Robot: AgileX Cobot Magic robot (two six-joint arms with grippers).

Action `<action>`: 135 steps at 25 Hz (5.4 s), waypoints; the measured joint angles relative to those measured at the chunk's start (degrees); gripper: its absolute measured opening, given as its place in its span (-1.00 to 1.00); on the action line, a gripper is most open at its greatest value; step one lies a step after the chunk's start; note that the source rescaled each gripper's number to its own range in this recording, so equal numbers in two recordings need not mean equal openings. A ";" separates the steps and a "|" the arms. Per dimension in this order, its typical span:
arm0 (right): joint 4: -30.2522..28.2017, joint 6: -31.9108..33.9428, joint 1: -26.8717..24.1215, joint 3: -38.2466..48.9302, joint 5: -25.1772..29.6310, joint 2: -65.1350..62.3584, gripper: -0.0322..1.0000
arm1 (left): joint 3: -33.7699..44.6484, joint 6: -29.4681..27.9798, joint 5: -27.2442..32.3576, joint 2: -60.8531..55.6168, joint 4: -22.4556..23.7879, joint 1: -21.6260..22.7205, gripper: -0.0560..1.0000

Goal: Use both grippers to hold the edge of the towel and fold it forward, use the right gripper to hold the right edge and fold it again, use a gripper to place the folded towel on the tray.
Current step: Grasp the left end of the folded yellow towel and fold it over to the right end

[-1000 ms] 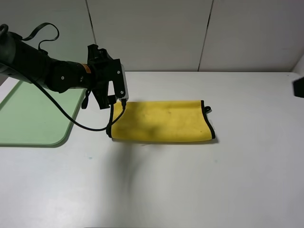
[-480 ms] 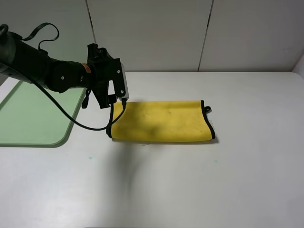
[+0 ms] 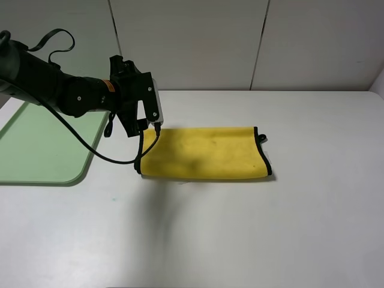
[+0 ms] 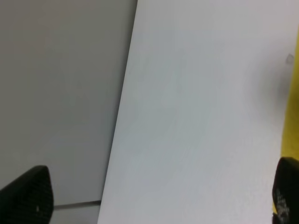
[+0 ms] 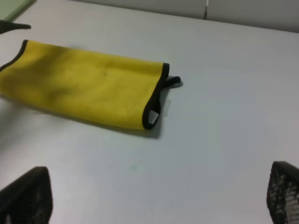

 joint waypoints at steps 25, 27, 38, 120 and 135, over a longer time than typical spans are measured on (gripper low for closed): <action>0.29 -0.01 0.00 0.05 0.00 0.00 1.00 | 0.00 -71.76 13.98 0.00 0.00 0.00 0.85; 0.29 -0.01 0.00 0.05 0.00 0.00 1.00 | 0.00 -74.14 18.33 0.00 0.00 0.00 0.85; 0.29 -0.05 0.00 0.05 0.00 0.00 1.00 | 0.00 -75.60 26.88 0.00 0.00 -3.05 0.85; 0.29 -0.30 0.00 0.05 0.00 0.00 1.00 | -14.26 -74.92 63.49 -7.47 16.12 -1.80 -0.76; 0.29 -0.30 0.00 0.05 0.00 -0.05 1.00 | -27.63 -75.29 65.51 0.71 14.96 -18.93 -0.76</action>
